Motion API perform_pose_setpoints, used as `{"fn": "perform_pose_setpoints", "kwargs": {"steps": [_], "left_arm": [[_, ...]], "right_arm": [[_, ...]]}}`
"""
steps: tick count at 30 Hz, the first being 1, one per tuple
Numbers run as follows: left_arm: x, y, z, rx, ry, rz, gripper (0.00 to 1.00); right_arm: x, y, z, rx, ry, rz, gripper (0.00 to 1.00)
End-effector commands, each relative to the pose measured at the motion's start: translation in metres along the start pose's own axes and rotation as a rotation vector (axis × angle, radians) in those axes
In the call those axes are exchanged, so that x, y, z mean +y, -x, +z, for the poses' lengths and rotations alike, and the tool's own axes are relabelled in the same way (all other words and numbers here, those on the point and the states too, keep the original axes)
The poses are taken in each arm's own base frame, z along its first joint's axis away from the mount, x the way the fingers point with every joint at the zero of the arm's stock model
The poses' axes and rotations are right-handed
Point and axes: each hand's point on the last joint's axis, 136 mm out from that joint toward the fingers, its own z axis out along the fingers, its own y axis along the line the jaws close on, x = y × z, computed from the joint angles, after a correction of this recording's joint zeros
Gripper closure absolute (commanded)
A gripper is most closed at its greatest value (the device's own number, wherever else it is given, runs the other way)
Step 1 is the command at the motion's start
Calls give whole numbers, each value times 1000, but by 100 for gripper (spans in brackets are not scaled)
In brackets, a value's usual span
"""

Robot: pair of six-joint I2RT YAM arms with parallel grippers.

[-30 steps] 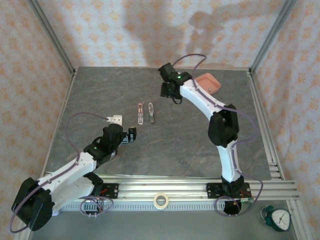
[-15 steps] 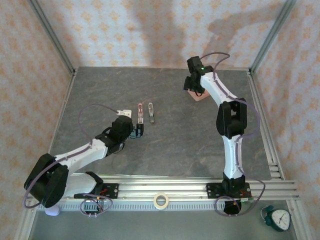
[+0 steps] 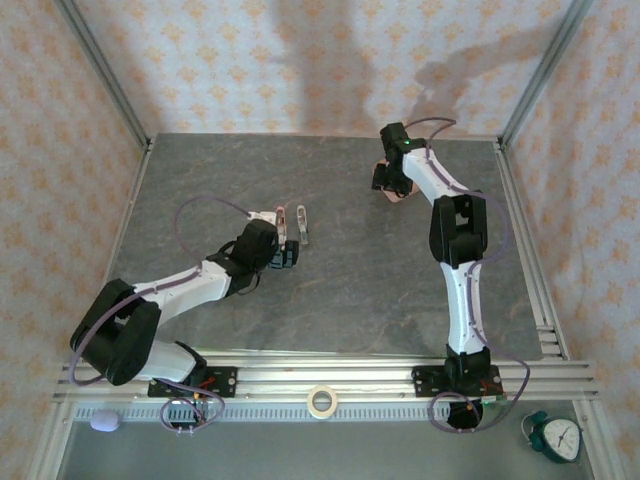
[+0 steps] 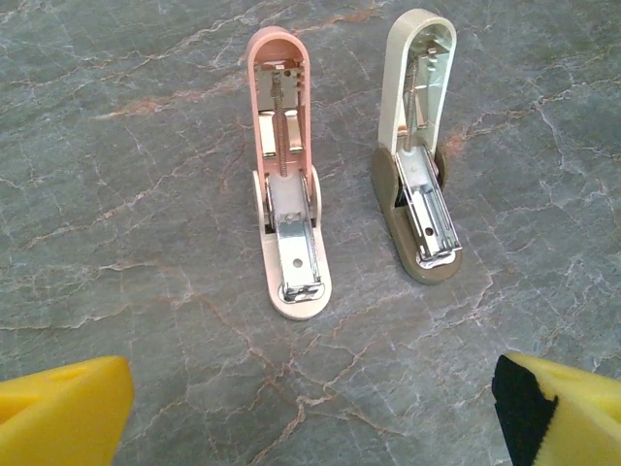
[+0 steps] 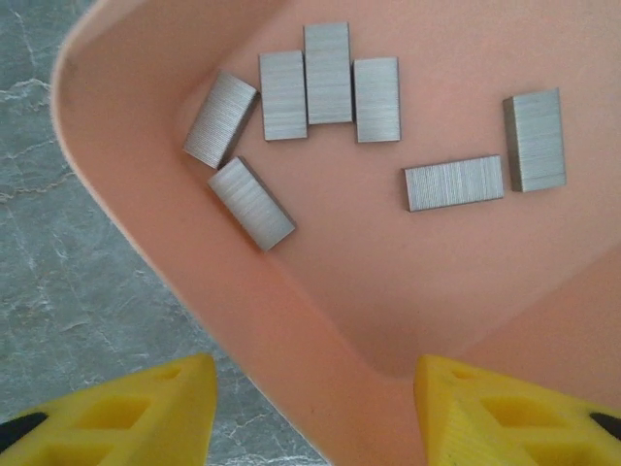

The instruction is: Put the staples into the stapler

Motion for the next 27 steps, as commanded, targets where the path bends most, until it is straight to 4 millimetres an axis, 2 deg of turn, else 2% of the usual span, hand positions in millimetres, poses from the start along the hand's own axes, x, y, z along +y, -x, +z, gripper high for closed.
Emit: {"fn": "perform_pose_setpoints", "kwargs": {"steps": [1, 6, 13, 17, 23, 27], "left_arm": [[-2, 11, 2, -13, -8, -15, 4], [-4, 10, 5, -2, -13, -17, 4], [-3, 12, 4, -7, -8, -2, 4], [-2, 9, 4, -1, -2, 2, 4], [1, 7, 1, -2, 2, 2, 4], [3, 6, -3, -7, 6, 6, 4]], "right_arm": [[8, 3, 3, 4, 44, -18, 49], [9, 5, 3, 3, 48, -36, 52], [10, 10, 12, 10, 45, -73, 48], [13, 5, 15, 39, 57, -77, 52], [21, -6, -1, 72, 119, -72, 56], [19, -20, -14, 114, 129, -89, 57]]}}
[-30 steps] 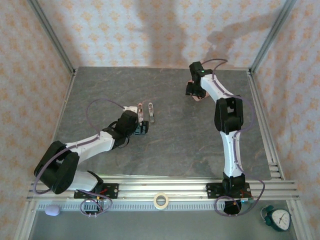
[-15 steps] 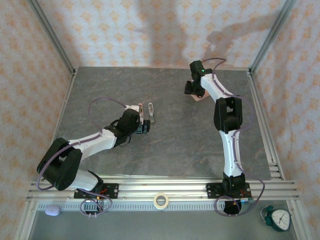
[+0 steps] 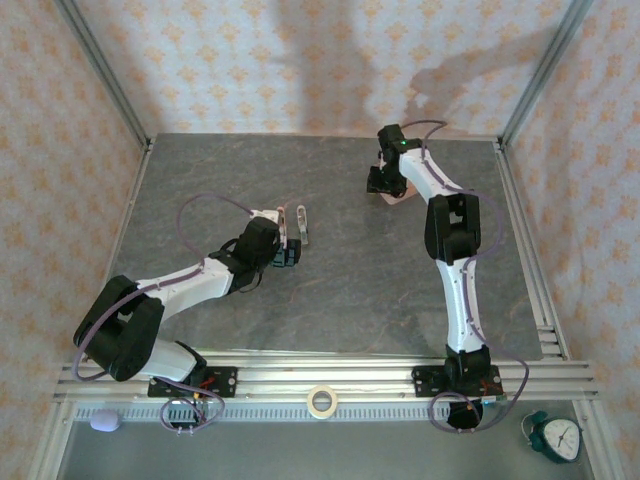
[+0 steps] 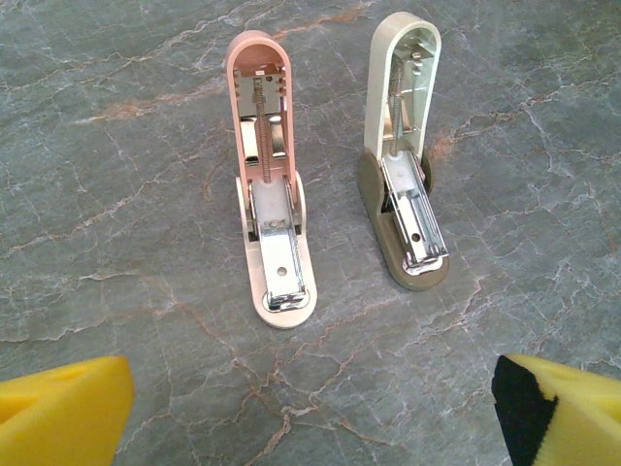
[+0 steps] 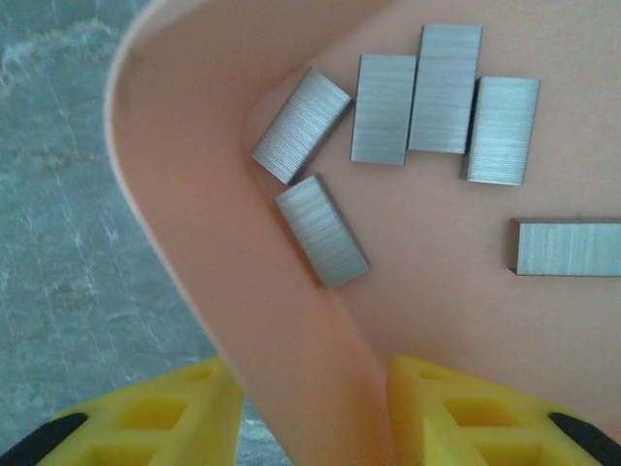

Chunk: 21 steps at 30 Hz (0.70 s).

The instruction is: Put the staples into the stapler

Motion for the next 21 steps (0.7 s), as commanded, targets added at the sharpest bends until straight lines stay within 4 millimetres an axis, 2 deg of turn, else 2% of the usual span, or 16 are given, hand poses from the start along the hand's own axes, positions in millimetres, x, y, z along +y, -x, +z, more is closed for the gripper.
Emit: {"fn": "perform_pose_setpoints", "kwargs": {"steps": [1, 8, 13, 19, 21], "left_arm": [[9, 3, -7, -17, 23, 6, 4], [14, 4, -19, -51, 30, -3, 4], [17, 0, -24, -53, 27, -7, 4], [18, -4, -30, -66, 11, -29, 4], [19, -6, -32, -68, 7, -32, 4]], "right_arm": [[3, -15, -34, 34, 26, -16, 57], [10, -59, -52, 81, 59, -30, 58], [21, -105, -55, 123, 58, -36, 58], [47, -163, -54, 159, 81, -18, 58], [61, -181, -58, 163, 101, -22, 58]]}}
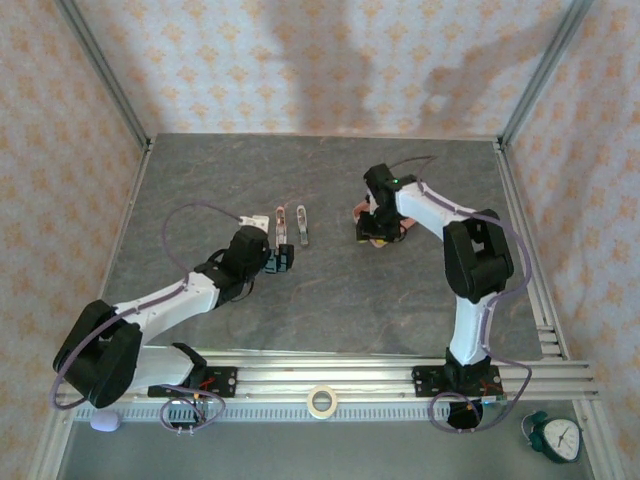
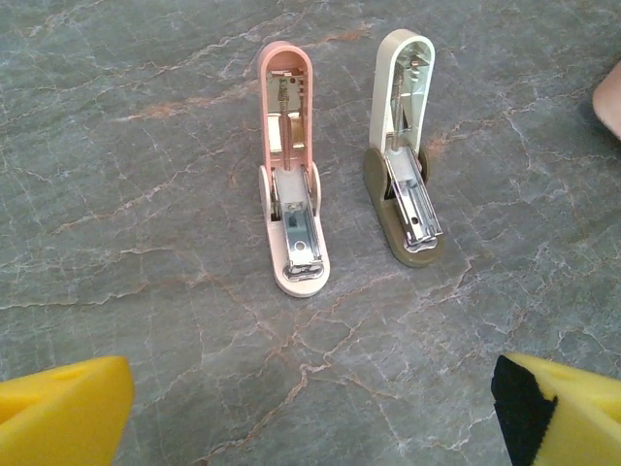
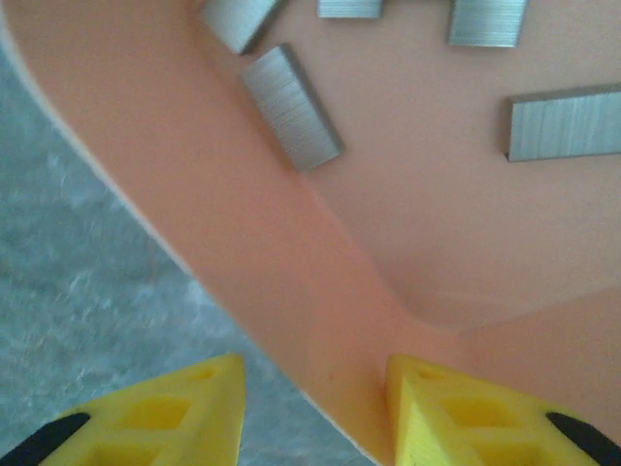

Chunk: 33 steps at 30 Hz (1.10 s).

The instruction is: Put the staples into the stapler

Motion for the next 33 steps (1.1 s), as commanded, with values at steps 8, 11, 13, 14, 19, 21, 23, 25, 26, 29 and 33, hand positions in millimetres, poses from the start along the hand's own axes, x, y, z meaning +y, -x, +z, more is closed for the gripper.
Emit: {"fn": "perform_pose_setpoints", "kwargs": {"steps": [8, 11, 13, 14, 19, 21, 23, 25, 26, 29, 33], "left_arm": [[13, -7, -13, -22, 20, -10, 5], [14, -9, -13, -19, 19, -7, 5], [13, -10, -12, -16, 18, -4, 4], [13, -9, -12, -19, 18, -6, 5], [13, -8, -8, -25, 21, 1, 5], [12, -8, -5, -21, 23, 10, 5], [12, -8, -2, -14, 31, 20, 5], [12, -8, 2, -4, 34, 27, 5], [11, -8, 4, -1, 34, 28, 5], [9, -7, 10, 6, 37, 30, 5], [6, -6, 17, 14, 32, 28, 5]], "right_arm": [[26, -29, -45, -126, 3, 41, 56], [15, -23, -64, -145, -67, 24, 56], [6, -18, -69, -150, -103, 30, 56], [-1, -14, -71, -155, -123, 39, 56], [-25, 9, -69, -156, -175, 69, 60], [-32, 15, -63, -137, -198, 62, 62], [-39, 20, -54, -106, -231, 51, 63], [-45, 24, -45, -80, -258, 45, 64], [-48, 27, -41, -70, -273, 46, 64], [-60, 33, -30, -45, -311, 63, 64], [-74, 37, -18, -27, -338, 109, 66]]}}
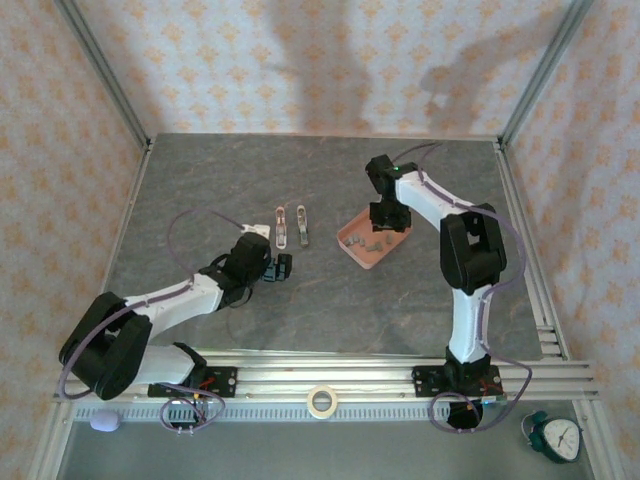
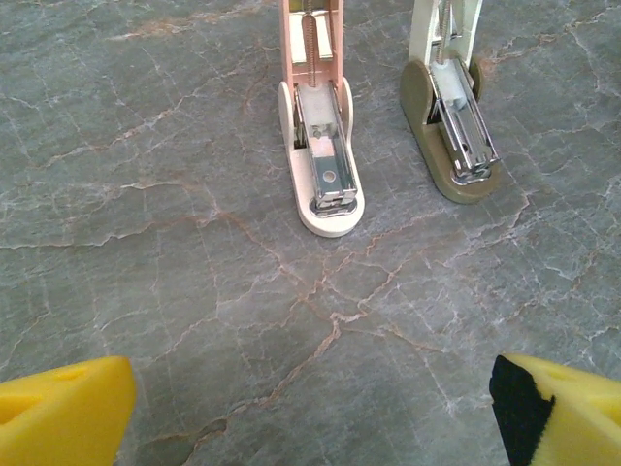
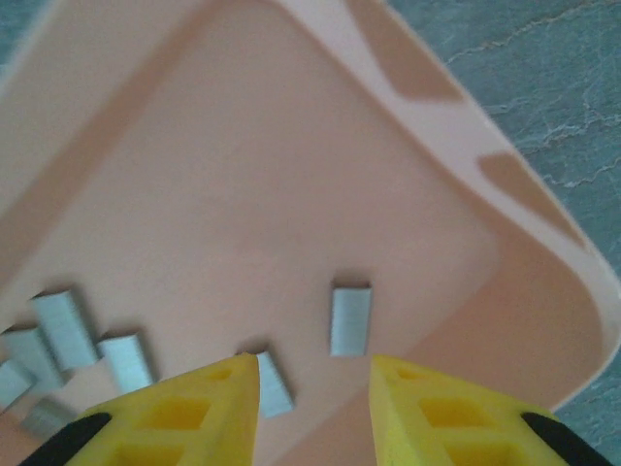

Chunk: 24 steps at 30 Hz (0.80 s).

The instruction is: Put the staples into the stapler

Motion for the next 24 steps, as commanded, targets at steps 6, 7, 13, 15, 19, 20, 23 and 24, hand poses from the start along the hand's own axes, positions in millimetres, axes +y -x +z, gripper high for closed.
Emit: {"fn": "perform_pose_setpoints", "kwargs": {"steps": [6, 7, 13, 15, 19, 20, 23, 24], "left_arm": [[-7, 26, 7, -55, -10, 2, 5], [-7, 27, 6, -55, -11, 4, 5], [-6, 28, 3, -63, -7, 22, 5], [-5, 28, 2, -65, -3, 25, 5], [-3, 28, 0, -72, 1, 26, 5], [-3, 28, 0, -73, 1, 25, 5], [-3, 27, 0, -73, 1, 25, 5], [-2, 27, 0, -73, 3, 26, 5]], "right_arm": [[-21, 2, 18, 40, -80, 54, 65], [-20, 2, 20, 40, -82, 59, 64], [-15, 2, 30, 55, -66, 68, 62], [-13, 0, 34, 72, -53, 64, 63], [-9, -2, 38, 90, -35, 63, 67], [-7, -3, 39, 96, -28, 62, 68], [-4, -5, 41, 108, -10, 60, 73], [-4, -6, 41, 111, -8, 59, 75]]}}
